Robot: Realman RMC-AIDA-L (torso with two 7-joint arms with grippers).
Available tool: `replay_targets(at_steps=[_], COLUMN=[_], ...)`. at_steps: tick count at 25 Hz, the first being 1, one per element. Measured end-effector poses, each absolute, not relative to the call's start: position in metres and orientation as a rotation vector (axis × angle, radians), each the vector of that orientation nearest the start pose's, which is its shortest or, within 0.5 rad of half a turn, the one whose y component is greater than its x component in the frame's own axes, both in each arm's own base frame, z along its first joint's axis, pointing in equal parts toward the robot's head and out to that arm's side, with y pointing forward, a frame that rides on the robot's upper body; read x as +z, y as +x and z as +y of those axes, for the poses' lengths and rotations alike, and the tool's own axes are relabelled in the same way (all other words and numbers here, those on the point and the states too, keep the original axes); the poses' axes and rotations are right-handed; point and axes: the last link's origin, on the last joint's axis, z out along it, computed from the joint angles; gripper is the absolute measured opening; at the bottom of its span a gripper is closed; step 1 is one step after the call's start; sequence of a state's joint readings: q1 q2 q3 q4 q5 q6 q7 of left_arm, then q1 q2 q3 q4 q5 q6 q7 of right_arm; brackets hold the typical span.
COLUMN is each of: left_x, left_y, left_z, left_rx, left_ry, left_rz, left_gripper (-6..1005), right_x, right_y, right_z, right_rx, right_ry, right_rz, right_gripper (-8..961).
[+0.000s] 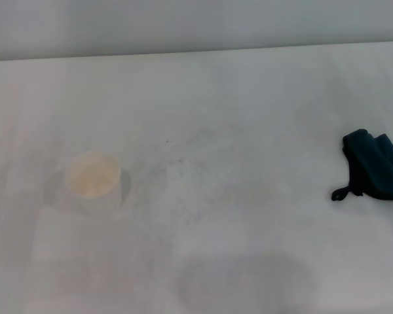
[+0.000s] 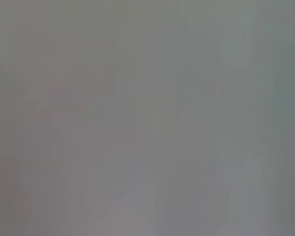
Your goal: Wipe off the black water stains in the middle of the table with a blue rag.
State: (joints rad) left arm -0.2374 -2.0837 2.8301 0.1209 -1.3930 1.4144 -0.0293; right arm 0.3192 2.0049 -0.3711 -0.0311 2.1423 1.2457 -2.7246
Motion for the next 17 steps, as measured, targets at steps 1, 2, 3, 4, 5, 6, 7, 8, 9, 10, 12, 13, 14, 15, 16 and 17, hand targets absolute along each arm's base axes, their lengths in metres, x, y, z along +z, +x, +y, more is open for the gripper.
replay_targets(at_steps=[1,2,3,4,5,6,7,8,9,10,12,13,14,15,16,17], left_x=[-0.0038,-0.0043,-0.0051,-0.0062,-0.0069,-0.0075,-0.0082,-0.0088,-0.0089,-0.0091,-0.0099,-0.0105,-0.0112,-0.0117,-0.0119,-0.0116], left_y=[-0.3713,-0.3719,-0.3723,-0.3723,-0.3720,-0.3721,-0.3723,-0.3729,-0.3732,-0.3738,-0.3749,-0.3750,-0.3751,-0.3750,-0.3750,-0.3750], left_z=[0.2433,0.2431,0.2430,0.2428,0.2425,0.2415,0.2402,0.2383,0.2376,0.2365,0.2349,0.2347,0.2350,0.2357,0.2367,0.2371], left_rx=[-0.582,-0.580,-0.578,-0.577,-0.579,-0.579,-0.579,-0.577,-0.576,-0.574,-0.569,-0.568,-0.565,-0.564,-0.562,-0.562], left_ry=[-1.488,-1.485,-1.488,-1.494,-1.499,-1.502,-1.503,-1.502,-1.502,-1.501,-1.502,-1.504,-1.509,-1.515,-1.519,-1.518], left_rz=[-0.477,-0.484,-0.488,-0.492,-0.493,-0.494,-0.497,-0.501,-0.503,-0.505,-0.511,-0.513,-0.514,-0.515,-0.515,-0.514], left_gripper=[893,893,893,893,892,892,892,892,892,892,892,892,892,892,892,892], right_x=[0.0574,0.0573,0.0572,0.0571,0.0570,0.0565,0.0562,0.0560,0.0553,0.0550,0.0540,0.0537,0.0538,0.0540,0.0541,0.0546], right_y=[0.4101,0.4103,0.4104,0.4106,0.4109,0.4110,0.4106,0.4099,0.4089,0.4083,0.4081,0.4081,0.4081,0.4076,0.4071,0.4065], right_z=[0.2793,0.2791,0.2789,0.2785,0.2779,0.2768,0.2758,0.2748,0.2737,0.2729,0.2720,0.2717,0.2717,0.2717,0.2717,0.2717], right_rx=[0.650,0.649,0.649,0.648,0.648,0.649,0.654,0.661,0.670,0.675,0.679,0.679,0.679,0.681,0.684,0.688], right_ry=[-1.395,-1.395,-1.395,-1.394,-1.394,-1.393,-1.392,-1.391,-1.391,-1.390,-1.390,-1.390,-1.390,-1.390,-1.390,-1.390], right_rz=[0.687,0.688,0.688,0.689,0.690,0.691,0.690,0.687,0.685,0.683,0.686,0.687,0.687,0.684,0.681,0.676], right_gripper=[379,379,379,379,379,379,379,379,379,379,379,379,379,379,379,379])
